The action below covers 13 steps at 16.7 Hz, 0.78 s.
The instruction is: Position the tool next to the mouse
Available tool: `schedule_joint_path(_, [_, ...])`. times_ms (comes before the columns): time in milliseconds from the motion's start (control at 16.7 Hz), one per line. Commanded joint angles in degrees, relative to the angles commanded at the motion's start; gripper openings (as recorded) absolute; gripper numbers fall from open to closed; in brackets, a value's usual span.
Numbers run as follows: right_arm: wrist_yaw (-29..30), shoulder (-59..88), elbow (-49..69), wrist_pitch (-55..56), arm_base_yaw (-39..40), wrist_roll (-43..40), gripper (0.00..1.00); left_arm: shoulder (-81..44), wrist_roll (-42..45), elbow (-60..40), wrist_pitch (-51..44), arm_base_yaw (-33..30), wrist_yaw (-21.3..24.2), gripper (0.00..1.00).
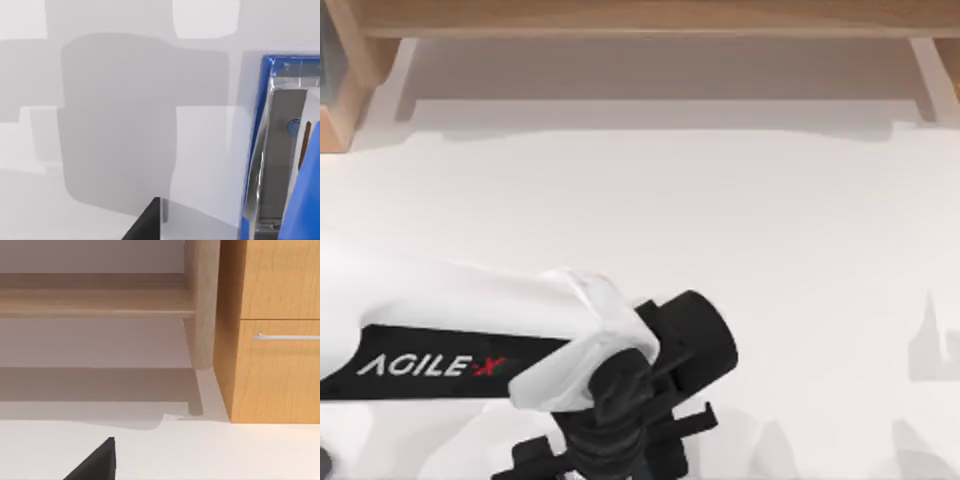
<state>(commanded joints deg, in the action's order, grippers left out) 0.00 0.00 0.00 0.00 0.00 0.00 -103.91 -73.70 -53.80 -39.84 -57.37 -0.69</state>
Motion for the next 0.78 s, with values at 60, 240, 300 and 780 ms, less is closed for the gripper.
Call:
schedule_joint_path(60, [0.0, 0.0, 0.0, 0.0, 0.0, 0.0, 1.0, 0.0, 0.0, 0.0, 0.0, 0.0, 0.0, 0.0])
schedule_joint_path(240, [0.0, 0.0, 0.0, 0.0, 0.0, 0.0, 1.0, 0.0, 0.0, 0.0, 0.0, 0.0, 0.0, 0.0])
schedule_joint_path(300, [0.0, 0.0, 0.0, 0.0, 0.0, 0.0, 1.0, 0.0, 0.0, 0.0, 0.0, 0.0, 0.0, 0.0])
schedule_joint_path(780, [0.0, 0.0, 0.0, 0.0, 0.0, 0.0, 1.0, 2.8, 0.5, -1.8, -4.3, 0.1, 0.0, 0.0])
